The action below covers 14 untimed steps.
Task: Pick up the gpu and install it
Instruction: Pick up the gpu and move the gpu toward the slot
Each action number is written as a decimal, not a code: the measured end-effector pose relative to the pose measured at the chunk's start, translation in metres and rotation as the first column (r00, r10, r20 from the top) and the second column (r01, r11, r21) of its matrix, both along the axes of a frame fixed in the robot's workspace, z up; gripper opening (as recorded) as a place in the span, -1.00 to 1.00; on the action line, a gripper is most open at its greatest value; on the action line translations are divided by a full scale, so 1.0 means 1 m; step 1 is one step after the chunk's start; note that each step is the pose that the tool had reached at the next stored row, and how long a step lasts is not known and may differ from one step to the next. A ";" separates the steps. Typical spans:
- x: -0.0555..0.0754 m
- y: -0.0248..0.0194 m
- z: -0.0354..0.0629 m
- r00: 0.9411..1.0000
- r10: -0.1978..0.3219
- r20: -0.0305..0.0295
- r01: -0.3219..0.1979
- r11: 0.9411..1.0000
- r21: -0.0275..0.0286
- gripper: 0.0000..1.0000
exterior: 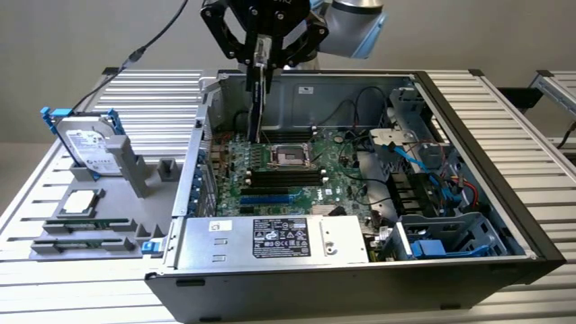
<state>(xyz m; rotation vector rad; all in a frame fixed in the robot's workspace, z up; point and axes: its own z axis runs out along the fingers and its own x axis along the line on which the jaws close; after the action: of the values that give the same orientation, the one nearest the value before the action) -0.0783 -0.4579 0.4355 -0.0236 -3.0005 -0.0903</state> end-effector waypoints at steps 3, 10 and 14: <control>0.003 0.0031 -0.0055 1.000 0.005 0.000 -0.005 1.000 0.000 -0.47; 0.011 0.0078 -0.0133 1.000 0.011 0.001 -0.011 1.000 0.003 -0.47; 0.016 0.0094 -0.0151 1.000 0.013 0.002 -0.013 1.000 0.009 -0.47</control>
<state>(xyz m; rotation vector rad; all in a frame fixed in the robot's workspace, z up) -0.0618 -0.4485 0.4204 -0.0031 -3.0020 -0.1024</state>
